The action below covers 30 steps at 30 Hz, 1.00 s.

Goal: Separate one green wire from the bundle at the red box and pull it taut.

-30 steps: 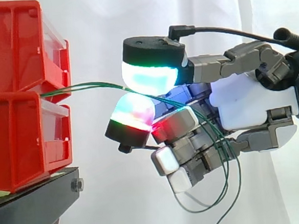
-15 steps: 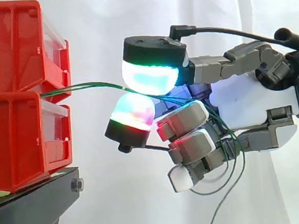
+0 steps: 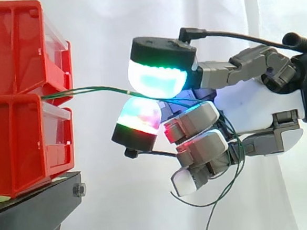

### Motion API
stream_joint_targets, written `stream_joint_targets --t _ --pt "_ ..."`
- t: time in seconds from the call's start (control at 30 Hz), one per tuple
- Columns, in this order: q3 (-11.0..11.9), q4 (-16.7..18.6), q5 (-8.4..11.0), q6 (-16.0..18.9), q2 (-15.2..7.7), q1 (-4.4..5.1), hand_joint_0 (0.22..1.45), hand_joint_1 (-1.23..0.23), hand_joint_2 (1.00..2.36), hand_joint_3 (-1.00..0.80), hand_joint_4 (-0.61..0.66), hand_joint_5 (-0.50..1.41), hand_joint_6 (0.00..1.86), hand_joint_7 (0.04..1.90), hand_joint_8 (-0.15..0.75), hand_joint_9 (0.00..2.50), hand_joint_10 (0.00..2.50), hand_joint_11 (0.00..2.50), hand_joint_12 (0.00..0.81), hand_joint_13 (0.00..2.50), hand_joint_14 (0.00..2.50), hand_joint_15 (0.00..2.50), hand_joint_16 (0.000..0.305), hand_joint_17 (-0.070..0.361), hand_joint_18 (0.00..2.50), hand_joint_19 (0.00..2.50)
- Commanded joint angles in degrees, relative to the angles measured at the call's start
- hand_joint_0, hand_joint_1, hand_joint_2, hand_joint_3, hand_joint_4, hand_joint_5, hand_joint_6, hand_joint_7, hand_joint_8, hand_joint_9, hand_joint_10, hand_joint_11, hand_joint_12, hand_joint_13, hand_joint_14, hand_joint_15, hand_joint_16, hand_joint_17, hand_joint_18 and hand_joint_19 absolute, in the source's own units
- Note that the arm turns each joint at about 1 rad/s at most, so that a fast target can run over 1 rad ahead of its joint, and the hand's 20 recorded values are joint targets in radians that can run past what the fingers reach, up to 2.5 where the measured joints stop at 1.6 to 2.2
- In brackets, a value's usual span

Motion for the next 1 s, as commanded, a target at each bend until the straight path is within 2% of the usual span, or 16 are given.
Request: stream_joint_targets --t 0.0,0.1,0.2,0.3,0.4,0.57,0.67,0.8,0.97 --pt "0.02 0.05 0.04 0.0 0.01 0.0 0.57 -0.67 1.0 -0.5 0.26 -0.23 0.89 0.96 0.342 1.06 0.45 1.48 0.367 1.34 0.02 1.39 0.049 0.111 0.94 0.49" --pt "-0.07 0.14 0.04 -0.18 -0.08 0.0 0.54 -0.64 1.0 -0.5 0.26 -0.23 0.88 0.94 0.349 1.06 0.5 1.44 0.367 1.37 0.01 1.39 0.051 0.114 0.95 0.48" --pt "-0.69 0.58 0.04 -0.18 -0.08 0.08 0.55 -0.63 1.0 -0.5 0.27 -0.23 0.88 0.91 0.342 1.1 0.58 1.43 0.355 1.51 0.01 1.46 0.05 0.113 0.97 0.48" --pt "-1.65 2.51 0.22 0.0 -0.08 0.26 0.57 -0.64 1.0 -0.5 0.26 -0.23 0.88 0.9 0.333 1.1 0.68 1.46 0.342 1.56 0.0 1.54 0.05 0.113 0.98 0.48" --pt "-2.01 4.09 0.22 -0.18 -0.08 0.26 0.58 -0.65 1.0 -0.5 0.26 -0.23 0.88 0.9 0.334 1.09 0.74 1.44 0.343 1.57 0.0 1.55 0.05 0.112 0.98 0.48" --pt "-2.01 4.36 0.22 -0.18 0.01 0.35 0.61 -0.65 1.0 -0.5 0.25 -0.23 0.87 0.91 0.328 1.09 0.75 1.45 0.345 1.53 0.0 1.54 0.049 0.111 0.97 0.48" --pt "-2.01 4.36 0.22 0.0 -0.08 0.35 0.62 -0.59 1.0 -0.5 0.25 -0.23 0.87 0.92 0.322 1.09 0.75 1.45 0.345 1.53 0.0 1.53 0.049 0.11 0.97 0.49" --pt "-1.92 4.36 -0.05 -0.09 0.01 0.08 0.64 -0.54 1.01 -0.43 0.23 -0.23 0.87 0.93 0.328 1.1 0.74 1.46 0.341 1.52 0.0 1.53 0.049 0.11 0.96 0.5" --pt "-1.39 4.18 -0.05 -0.18 0.01 -0.18 0.63 -0.6 1.02 -0.3 0.23 -0.23 0.88 0.96 0.328 1.08 0.75 1.46 0.347 1.52 0.0 1.51 0.049 0.111 0.96 0.5"
